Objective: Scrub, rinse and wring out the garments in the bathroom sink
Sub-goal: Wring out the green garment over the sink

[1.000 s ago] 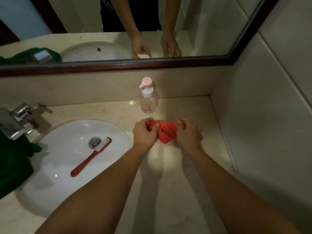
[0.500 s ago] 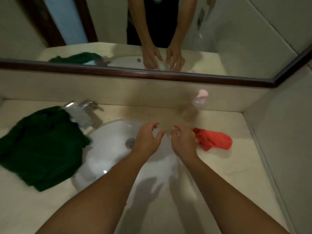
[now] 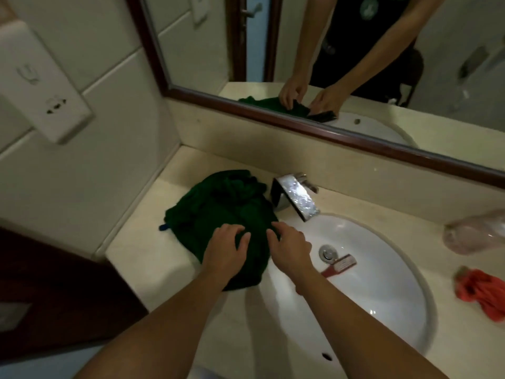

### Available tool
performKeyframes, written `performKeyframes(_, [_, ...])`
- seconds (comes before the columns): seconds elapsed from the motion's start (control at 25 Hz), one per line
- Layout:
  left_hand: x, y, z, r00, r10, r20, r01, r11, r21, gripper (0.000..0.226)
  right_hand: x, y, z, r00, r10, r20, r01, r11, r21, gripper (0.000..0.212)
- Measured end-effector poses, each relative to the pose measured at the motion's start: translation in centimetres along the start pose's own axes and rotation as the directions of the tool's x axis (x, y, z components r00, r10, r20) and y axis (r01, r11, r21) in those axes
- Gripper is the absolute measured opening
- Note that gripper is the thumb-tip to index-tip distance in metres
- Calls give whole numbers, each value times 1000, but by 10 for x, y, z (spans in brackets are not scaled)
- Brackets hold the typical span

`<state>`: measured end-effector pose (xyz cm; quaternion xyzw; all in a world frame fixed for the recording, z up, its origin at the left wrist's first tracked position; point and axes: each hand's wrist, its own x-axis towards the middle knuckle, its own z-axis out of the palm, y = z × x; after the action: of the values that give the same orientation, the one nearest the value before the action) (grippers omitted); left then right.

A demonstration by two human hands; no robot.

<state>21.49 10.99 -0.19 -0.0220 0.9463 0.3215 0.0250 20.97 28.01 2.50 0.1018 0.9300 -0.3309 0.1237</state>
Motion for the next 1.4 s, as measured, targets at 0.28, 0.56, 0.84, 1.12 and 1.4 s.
performKeyframes(0.28, [41, -51, -24, 999, -30, 14, 28, 989, 146, 47, 43, -53, 27, 1000, -10, -26, 5, 986, -165, 51])
performKeyframes(0.56, [41, -80, 0, 999, 4, -46, 5, 980, 201, 62, 66, -35, 40, 996, 67, -53, -62, 995, 81, 14])
performKeyframes(0.84, [38, -70, 6, 998, 32, -50, -23, 985, 170, 56, 57, -28, 29, 999, 28, -34, -27, 999, 24, 18])
performKeyframes(1.12, [-3, -78, 15, 986, 162, -36, -149, 960, 235, 52, 41, -23, 22, 998, -23, -64, 25, 999, 29, 11])
performKeyframes(1.4, [3, -16, -13, 996, 77, -50, -87, 967, -238, 55, 8, -39, 0, 999, 51, -17, -35, 853, 520, 17])
